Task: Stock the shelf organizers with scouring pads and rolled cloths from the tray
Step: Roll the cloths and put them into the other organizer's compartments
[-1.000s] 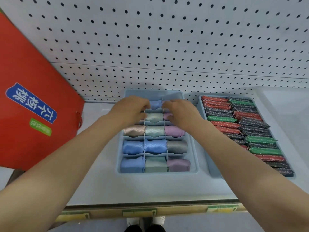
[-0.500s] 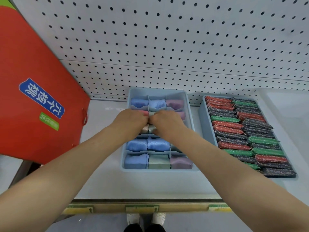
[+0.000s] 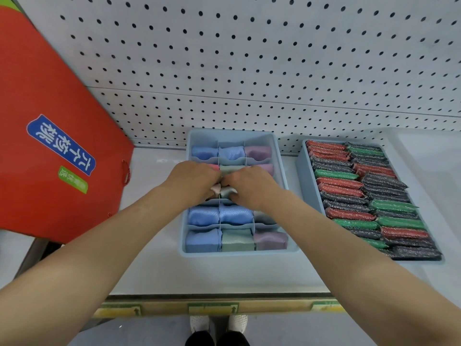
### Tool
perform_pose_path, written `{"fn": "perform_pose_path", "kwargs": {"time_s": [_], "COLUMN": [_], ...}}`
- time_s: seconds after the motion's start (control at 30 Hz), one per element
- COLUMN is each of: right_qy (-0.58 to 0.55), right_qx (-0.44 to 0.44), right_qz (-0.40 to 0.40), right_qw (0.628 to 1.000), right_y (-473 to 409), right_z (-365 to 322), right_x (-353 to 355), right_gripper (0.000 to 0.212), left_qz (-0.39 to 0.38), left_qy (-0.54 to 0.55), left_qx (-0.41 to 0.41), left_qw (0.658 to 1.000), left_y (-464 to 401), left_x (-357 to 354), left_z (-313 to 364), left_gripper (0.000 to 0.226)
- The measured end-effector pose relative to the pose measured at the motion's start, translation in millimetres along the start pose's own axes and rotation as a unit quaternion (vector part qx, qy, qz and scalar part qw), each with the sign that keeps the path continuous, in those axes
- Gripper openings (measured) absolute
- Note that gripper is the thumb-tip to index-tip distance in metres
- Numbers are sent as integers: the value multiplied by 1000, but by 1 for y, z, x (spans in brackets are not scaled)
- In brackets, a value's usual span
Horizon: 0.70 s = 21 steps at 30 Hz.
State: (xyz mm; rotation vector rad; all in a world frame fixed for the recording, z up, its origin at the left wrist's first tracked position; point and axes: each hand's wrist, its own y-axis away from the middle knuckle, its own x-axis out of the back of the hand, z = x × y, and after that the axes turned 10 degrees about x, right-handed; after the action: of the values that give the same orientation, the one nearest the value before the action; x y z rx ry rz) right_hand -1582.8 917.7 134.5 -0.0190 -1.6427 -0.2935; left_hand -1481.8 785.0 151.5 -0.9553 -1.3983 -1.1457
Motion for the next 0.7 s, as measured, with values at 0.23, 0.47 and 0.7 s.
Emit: {"fn": "perform_pose_path", "kwargs": {"time_s": [0.23, 0.47, 0.7], "right_qy": [-134, 24, 69], "right_qx": [-124, -100, -88], "right_qz": [77, -62, -44], "right_qw": [980, 993, 993], "right_y": [33, 36, 38], "right_z": [37, 24, 25], "right_x": [44, 21, 20], "right_gripper": [27, 33, 32], "left_qz": [-40, -106, -93], "left_qy": [65, 14, -10], "left_qx": [17, -22, -31], "left_qw": [997, 994, 995], "left_y": [9, 27, 34], "left_x": [23, 10, 4], "left_z": [-11, 1, 0], "left_gripper": [14, 12, 16]}}
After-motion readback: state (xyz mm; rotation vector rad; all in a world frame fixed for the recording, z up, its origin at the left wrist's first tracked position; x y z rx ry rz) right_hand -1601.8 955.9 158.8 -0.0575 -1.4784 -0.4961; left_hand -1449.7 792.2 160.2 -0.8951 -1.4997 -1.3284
